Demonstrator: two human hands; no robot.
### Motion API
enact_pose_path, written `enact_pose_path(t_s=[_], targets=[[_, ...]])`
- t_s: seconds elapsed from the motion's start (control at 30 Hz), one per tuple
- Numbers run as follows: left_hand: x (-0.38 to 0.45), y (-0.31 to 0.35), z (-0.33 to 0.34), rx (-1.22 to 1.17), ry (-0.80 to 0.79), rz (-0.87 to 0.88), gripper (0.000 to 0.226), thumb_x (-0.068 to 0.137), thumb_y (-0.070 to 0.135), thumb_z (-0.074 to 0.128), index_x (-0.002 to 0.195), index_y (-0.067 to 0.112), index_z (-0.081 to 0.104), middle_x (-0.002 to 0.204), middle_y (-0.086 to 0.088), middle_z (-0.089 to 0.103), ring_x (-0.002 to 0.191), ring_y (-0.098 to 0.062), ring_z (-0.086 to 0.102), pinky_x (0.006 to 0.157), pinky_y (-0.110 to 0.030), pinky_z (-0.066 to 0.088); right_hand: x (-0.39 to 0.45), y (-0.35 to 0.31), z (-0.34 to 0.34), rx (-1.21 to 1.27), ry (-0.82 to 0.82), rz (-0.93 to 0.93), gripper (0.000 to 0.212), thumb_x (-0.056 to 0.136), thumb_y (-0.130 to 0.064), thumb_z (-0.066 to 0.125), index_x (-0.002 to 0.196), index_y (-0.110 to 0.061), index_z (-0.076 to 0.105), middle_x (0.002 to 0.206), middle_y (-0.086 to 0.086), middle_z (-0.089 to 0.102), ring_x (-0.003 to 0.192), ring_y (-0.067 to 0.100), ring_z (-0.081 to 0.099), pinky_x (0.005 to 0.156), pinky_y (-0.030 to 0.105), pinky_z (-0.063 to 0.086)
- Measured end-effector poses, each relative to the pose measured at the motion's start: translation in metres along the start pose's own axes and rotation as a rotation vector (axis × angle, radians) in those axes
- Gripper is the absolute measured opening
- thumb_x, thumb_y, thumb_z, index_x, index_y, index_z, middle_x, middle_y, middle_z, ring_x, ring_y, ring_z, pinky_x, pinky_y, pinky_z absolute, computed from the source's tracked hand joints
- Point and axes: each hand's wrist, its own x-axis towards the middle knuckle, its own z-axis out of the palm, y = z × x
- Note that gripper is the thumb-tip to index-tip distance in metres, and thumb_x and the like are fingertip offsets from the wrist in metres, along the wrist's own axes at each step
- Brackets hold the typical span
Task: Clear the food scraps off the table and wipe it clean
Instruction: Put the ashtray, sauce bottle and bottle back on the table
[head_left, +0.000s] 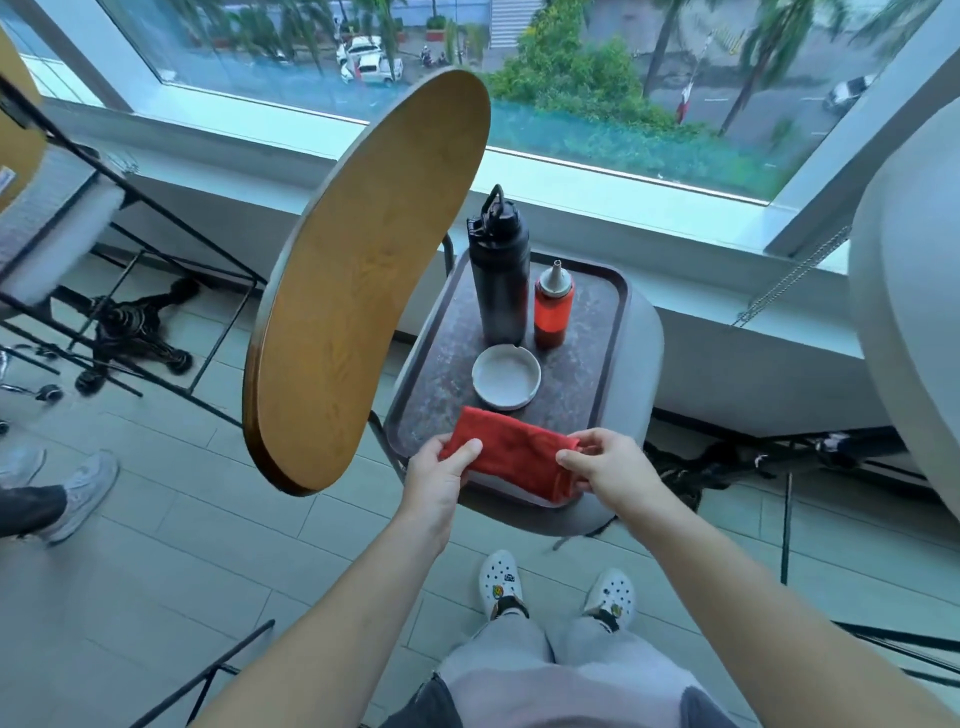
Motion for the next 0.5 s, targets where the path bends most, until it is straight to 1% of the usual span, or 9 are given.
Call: enact_pose_path(t_s=[0.1, 0.17, 0.23, 0.3, 0.4, 0.5], targets=[[0.015, -0.002, -0.004, 0.186, 0.041, 0.066, 0.013, 0.086, 0.016, 0.078, 0.097, 0.018, 0.071, 0.095, -0.004, 0.076, 0.092, -0.020, 0.069, 0.098, -0.042, 0.053, 0.010, 0.003, 0.009, -0.020, 0.037, 0.002, 0.015, 0.086, -0.013, 0.077, 0.098, -0.015, 0.067, 0.081, 0.001, 0.066, 0.067, 0.021, 0.065, 0.078, 0.047, 0.062], [0.023, -0.003, -0.005, 0.298, 0.055, 0.092, 0.013, 0.086, 0.019, 0.078, 0.098, 0.017, 0.072, 0.096, -0.004, 0.076, 0.094, -0.021, 0.070, 0.097, -0.042, 0.055, 0.018, 0.008, 0.015, -0.067, 0.066, -0.006, 0.017, 0.086, -0.019, 0.077, 0.100, -0.018, 0.066, 0.084, -0.001, 0.065, 0.067, 0.019, 0.064, 0.075, 0.043, 0.062], [0.030, -0.004, -0.006, 0.436, 0.057, 0.113, 0.016, 0.087, 0.025, 0.077, 0.100, 0.017, 0.073, 0.096, -0.001, 0.076, 0.095, -0.019, 0.070, 0.093, -0.039, 0.055, 0.025, 0.014, 0.020, -0.112, 0.081, -0.018, 0.018, 0.085, -0.027, 0.076, 0.099, -0.024, 0.065, 0.089, -0.001, 0.068, 0.073, 0.021, 0.066, 0.078, 0.043, 0.060], [0.034, -0.004, -0.006, 0.552, 0.068, 0.137, 0.015, 0.088, 0.029, 0.076, 0.099, 0.019, 0.073, 0.094, 0.004, 0.075, 0.093, -0.016, 0.070, 0.088, -0.035, 0.054, 0.031, 0.019, 0.023, -0.142, 0.092, -0.017, 0.017, 0.086, -0.031, 0.075, 0.099, -0.028, 0.065, 0.093, -0.002, 0.070, 0.081, 0.023, 0.068, 0.080, 0.042, 0.058], [0.040, -0.005, -0.006, 0.648, 0.076, 0.164, 0.014, 0.089, 0.030, 0.074, 0.097, 0.019, 0.073, 0.092, 0.006, 0.074, 0.089, -0.013, 0.068, 0.083, -0.032, 0.051, 0.035, 0.021, 0.025, -0.211, 0.110, -0.030, 0.018, 0.091, -0.030, 0.072, 0.106, -0.025, 0.064, 0.096, -0.005, 0.067, 0.091, 0.020, 0.065, 0.077, 0.033, 0.049], [0.044, -0.005, -0.006, 0.721, 0.082, 0.170, 0.013, 0.090, 0.030, 0.073, 0.096, 0.019, 0.072, 0.088, 0.008, 0.072, 0.086, -0.013, 0.066, 0.078, -0.030, 0.047, 0.040, 0.025, 0.027, -0.250, 0.124, -0.035, 0.019, 0.092, -0.030, 0.069, 0.110, -0.025, 0.064, 0.102, -0.003, 0.066, 0.093, 0.019, 0.063, 0.078, 0.030, 0.045]])
